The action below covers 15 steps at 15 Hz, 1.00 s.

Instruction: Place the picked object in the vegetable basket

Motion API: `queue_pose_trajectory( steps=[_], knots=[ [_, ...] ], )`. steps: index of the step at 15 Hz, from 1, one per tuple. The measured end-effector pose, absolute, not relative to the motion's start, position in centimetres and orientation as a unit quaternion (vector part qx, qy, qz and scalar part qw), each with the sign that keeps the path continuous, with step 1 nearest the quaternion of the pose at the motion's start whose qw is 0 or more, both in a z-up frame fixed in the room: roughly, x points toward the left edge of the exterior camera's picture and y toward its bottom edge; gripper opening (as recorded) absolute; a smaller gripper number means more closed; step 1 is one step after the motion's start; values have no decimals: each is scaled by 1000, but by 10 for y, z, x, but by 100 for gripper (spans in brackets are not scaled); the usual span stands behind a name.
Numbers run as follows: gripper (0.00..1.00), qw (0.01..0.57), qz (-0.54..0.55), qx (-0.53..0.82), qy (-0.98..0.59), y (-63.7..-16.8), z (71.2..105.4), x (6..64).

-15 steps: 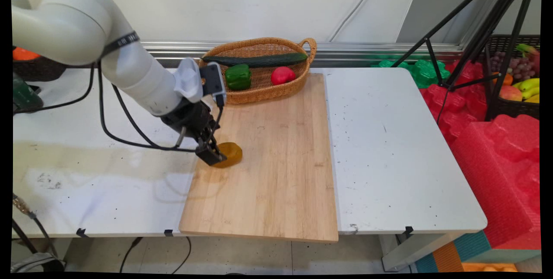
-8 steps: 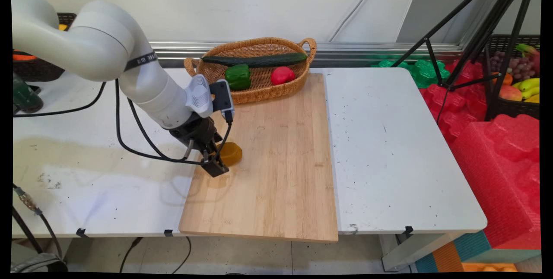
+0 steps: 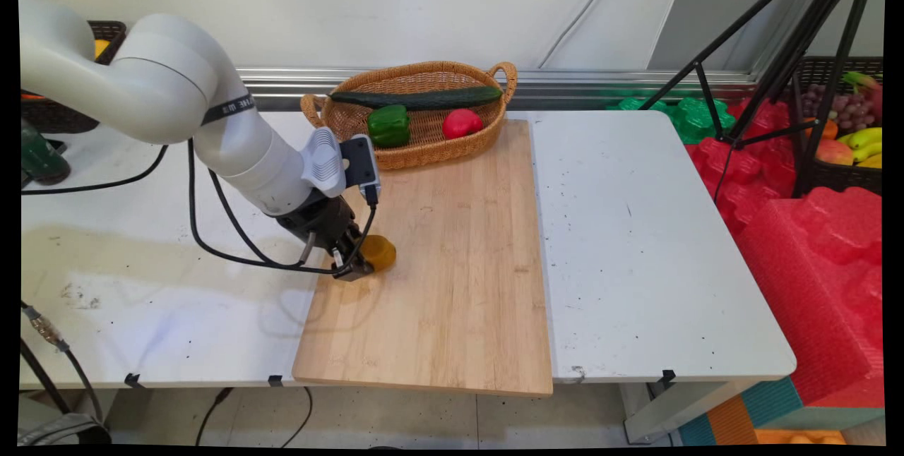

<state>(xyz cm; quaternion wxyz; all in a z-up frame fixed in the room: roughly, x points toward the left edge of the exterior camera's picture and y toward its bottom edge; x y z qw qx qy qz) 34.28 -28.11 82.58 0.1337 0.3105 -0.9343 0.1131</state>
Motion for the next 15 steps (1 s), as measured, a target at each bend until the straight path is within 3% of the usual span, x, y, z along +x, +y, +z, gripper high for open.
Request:
queue_pose_trajectory(
  steps=[5, 8, 15],
  knots=[
    [0, 176, 127, 301, -929, -278, 860, 345],
    [0, 224, 158, 294, -916, -284, 903, 348],
    [0, 301, 231, 334, -863, -343, 973, 352]
  ],
)
